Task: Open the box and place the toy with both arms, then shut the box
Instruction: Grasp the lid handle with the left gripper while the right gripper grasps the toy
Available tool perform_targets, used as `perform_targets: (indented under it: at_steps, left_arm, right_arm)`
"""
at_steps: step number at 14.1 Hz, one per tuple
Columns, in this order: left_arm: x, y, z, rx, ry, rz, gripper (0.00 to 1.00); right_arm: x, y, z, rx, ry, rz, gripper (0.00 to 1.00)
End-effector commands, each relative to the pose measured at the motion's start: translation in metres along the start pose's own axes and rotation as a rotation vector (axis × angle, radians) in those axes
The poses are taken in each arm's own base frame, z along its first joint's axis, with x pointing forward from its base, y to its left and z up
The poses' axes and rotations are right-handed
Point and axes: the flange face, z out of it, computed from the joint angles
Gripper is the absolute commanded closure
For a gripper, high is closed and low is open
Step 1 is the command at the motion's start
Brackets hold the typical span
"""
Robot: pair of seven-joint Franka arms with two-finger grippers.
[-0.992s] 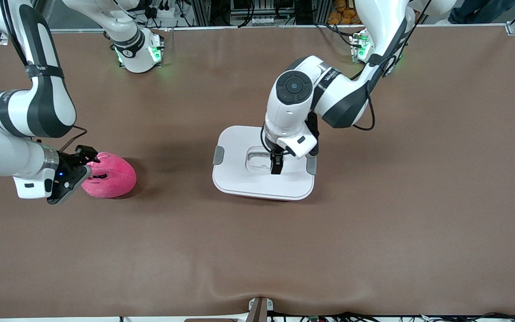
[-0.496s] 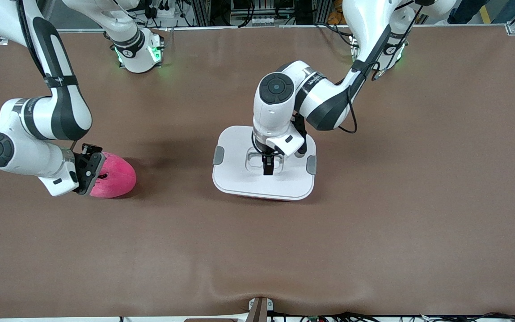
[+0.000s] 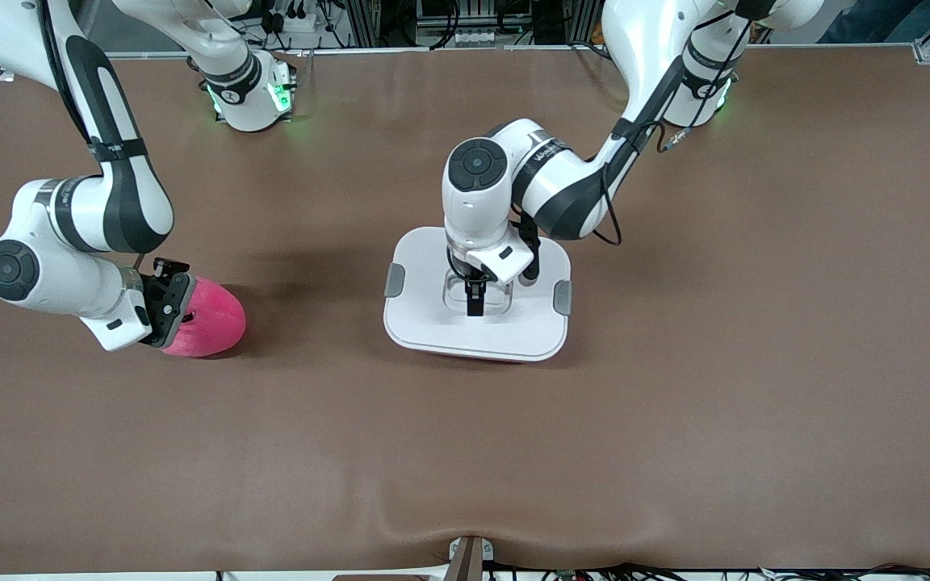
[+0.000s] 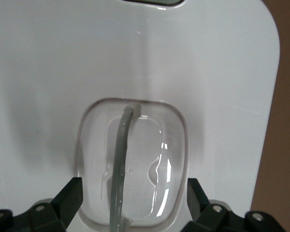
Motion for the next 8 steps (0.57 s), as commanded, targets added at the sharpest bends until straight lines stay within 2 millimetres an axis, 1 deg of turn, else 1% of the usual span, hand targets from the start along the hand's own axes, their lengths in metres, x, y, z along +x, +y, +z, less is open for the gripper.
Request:
perform_targets:
  at_steps: [1,2,3,5,8]
  left_arm:
    - [-0.006,0.003,-0.005,-0.03,0.003,-0.003,0.21]
    - [-0.007,0.002,-0.009,-0.032,-0.003,-0.002,0.3]
    - [-0.006,0.003,-0.013,-0.036,-0.006,-0.005,0.31]
    - [-0.005,0.004,-0.023,-0.047,-0.015,-0.007,0.34]
    - [0.0,0.007,-0.025,-0.044,-0.008,-0.014,0.35]
  right_arm:
    - [-0.004,-0.006,-0.002,-0.016,-0.007,-0.019,0.59]
    - [-0.004,-0.006,-0.002,-0.016,-0.007,-0.019,0.87]
    - [-0.004,-0.006,-0.002,-0.016,-0.007,-0.019,1.0]
    - [-0.004,-0.006,-0.002,-0.016,-0.007,-0.019,1.0]
    - [-0.003,-0.004,-0.003,-0.026,-0.004,-0.017,1.0]
